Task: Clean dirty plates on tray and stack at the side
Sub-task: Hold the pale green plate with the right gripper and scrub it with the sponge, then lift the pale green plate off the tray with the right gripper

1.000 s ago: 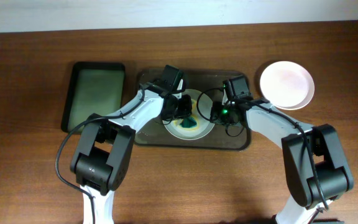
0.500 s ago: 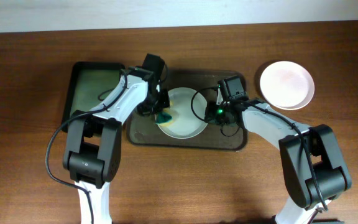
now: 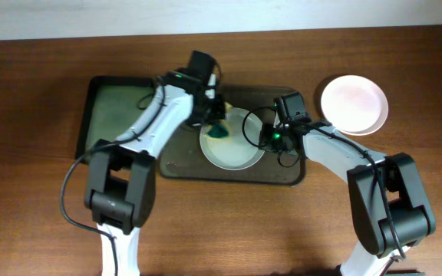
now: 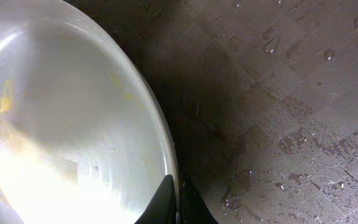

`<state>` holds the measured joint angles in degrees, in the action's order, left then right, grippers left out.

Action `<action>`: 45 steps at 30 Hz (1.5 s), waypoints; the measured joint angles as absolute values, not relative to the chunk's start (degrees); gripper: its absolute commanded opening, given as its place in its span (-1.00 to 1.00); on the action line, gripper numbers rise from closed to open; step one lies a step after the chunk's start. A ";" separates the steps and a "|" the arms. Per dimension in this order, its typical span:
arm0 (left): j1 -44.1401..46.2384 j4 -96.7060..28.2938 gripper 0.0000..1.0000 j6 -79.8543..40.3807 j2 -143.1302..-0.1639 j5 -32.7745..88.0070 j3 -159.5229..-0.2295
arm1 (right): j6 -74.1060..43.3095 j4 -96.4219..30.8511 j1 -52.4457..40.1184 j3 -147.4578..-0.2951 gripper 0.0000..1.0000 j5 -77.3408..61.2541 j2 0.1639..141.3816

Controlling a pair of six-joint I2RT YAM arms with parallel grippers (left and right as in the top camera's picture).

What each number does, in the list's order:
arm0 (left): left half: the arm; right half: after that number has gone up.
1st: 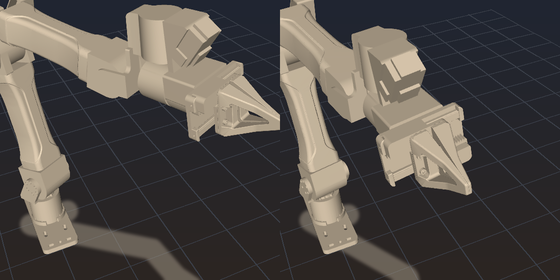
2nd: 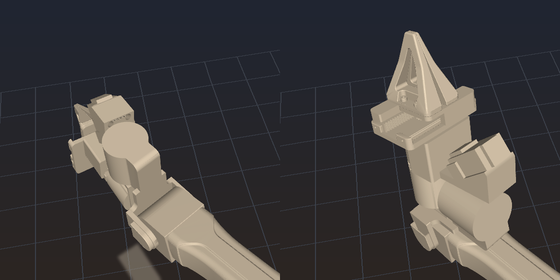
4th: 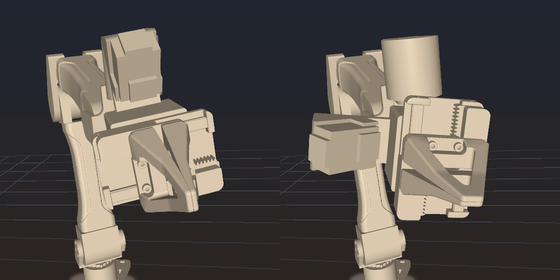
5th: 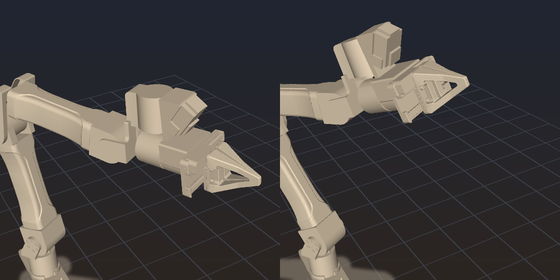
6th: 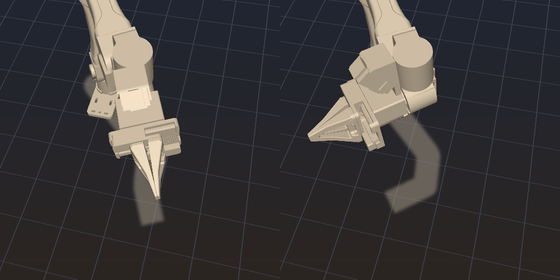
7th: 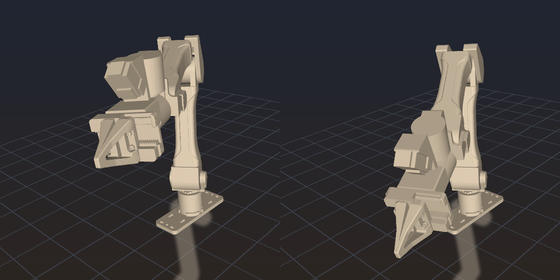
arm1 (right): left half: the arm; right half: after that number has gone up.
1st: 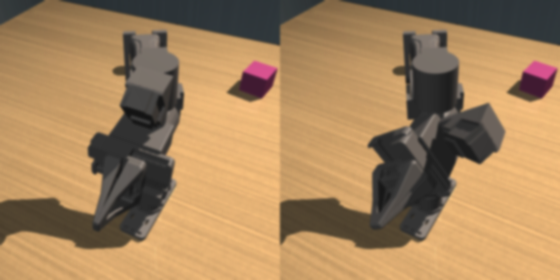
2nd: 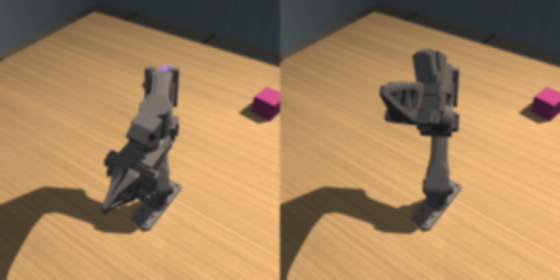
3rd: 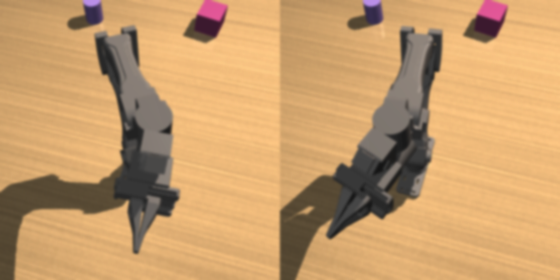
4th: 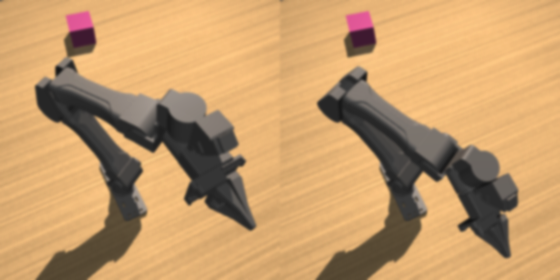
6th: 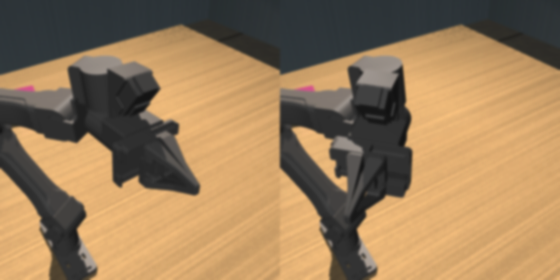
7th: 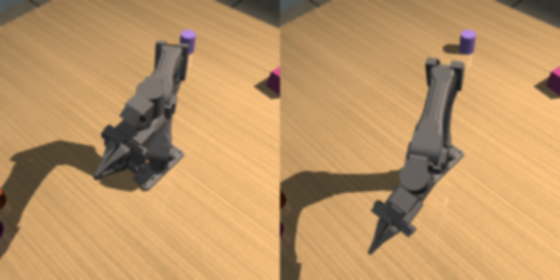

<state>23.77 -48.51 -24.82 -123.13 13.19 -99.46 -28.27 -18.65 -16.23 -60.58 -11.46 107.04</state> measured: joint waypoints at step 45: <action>18.39 -60.07 -1.00 -28.01 -114.89 -22.50 -104.90 | -19.11 -26.83 -17.21 -66.65 -0.92 -7.20 103.11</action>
<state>18.39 -60.07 -28.01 -114.89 -22.50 -104.90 -19.11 -26.83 -17.21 -66.65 -7.20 103.11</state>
